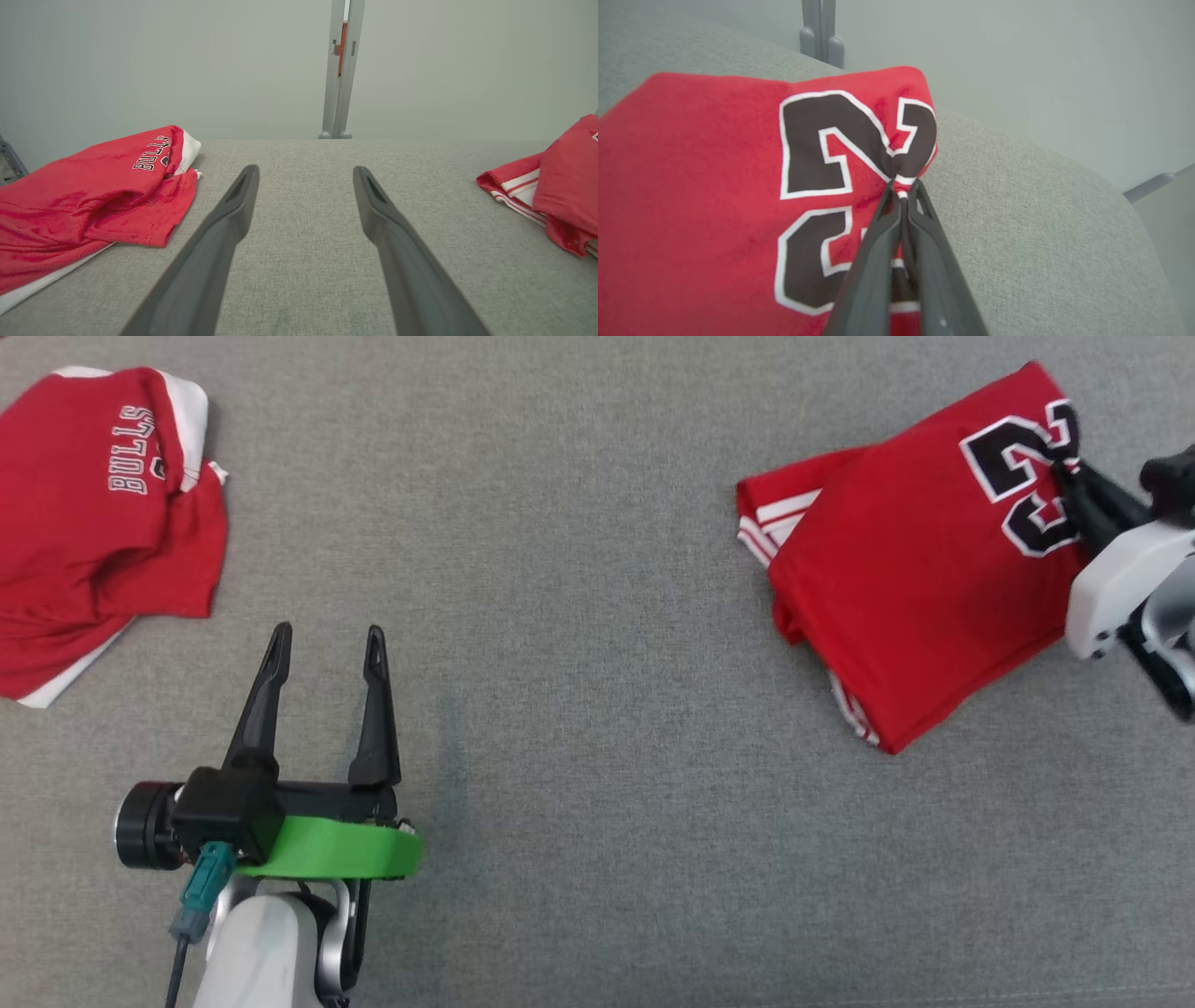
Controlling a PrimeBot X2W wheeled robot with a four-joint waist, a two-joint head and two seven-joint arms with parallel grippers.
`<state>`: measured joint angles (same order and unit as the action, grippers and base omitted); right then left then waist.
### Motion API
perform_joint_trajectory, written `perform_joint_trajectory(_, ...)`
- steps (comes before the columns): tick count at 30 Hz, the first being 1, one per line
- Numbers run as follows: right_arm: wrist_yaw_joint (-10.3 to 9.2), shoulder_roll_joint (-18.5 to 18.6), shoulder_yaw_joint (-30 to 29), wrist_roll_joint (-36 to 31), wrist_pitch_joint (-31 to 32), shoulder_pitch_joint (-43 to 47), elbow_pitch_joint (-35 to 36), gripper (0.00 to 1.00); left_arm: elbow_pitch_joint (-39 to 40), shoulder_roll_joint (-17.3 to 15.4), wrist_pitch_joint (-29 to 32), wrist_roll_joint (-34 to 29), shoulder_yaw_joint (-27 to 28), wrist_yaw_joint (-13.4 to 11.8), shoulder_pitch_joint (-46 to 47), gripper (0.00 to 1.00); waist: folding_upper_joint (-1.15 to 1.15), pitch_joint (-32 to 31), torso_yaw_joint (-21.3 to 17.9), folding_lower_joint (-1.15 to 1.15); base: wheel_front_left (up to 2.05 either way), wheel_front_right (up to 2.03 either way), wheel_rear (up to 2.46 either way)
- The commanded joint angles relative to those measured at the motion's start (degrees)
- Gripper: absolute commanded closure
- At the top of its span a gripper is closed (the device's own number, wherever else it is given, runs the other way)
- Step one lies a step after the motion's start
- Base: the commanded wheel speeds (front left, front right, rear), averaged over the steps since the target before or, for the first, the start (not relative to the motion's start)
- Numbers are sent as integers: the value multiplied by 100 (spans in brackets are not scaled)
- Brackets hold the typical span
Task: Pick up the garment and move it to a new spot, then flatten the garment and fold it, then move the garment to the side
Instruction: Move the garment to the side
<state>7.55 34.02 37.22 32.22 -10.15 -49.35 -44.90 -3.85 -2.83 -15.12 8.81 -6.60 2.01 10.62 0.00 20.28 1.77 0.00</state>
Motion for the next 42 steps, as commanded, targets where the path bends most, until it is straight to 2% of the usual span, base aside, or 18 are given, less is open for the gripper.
perform_joint_trajectory(1,-12,173,63,88,16,-203,31,100,56,-15,-1,-111,12,-25,191,0,0,795,-377,0,0,0,0)
perform_joint_trajectory(8,-12,1099,312,470,-58,-913,-116,100,214,-64,0,-469,34,52,577,0,0,1428,-837,0,0,0,0)
perform_joint_trajectory(14,-12,1667,406,728,-152,-1300,-342,100,384,-174,-1,-671,49,96,689,0,0,1629,-1019,0,0,0,0)
perform_joint_trajectory(19,-12,1924,514,889,-109,-1643,-530,100,645,-225,-1,-783,47,42,587,0,0,1676,-1025,0,0,0,0)
perform_joint_trajectory(29,-13,1955,822,1008,-57,-2199,-987,100,978,-222,0,-765,44,-44,326,0,0,1726,-944,0,0,0,0)
perform_joint_trajectory(30,-13,1945,833,978,-97,-2276,-1080,62,992,-217,-1,-762,43,-46,324,0,0,1728,-938,0,0,0,0)
perform_joint_trajectory(31,-13,1933,852,914,-146,-2348,-1177,5,998,-212,-1,-755,41,-59,321,0,0,1730,-931,0,0,0,0)
perform_joint_trajectory(32,-13,1901,875,854,-190,-2401,-1284,0,992,-206,-1,-744,38,-65,321,0,0,1724,-925,0,0,0,0)
perform_joint_trajectory(37,-13,1707,944,694,-396,-2520,-1509,0,882,-178,-1,-679,35,-73,305,0,0,1576,-911,0,0,0,0)
perform_joint_trajectory(42,-13,1502,1004,514,-501,-2439,-1431,0,711,-132,-1,-555,82,-63,219,0,0,1146,-850,0,0,0,0)
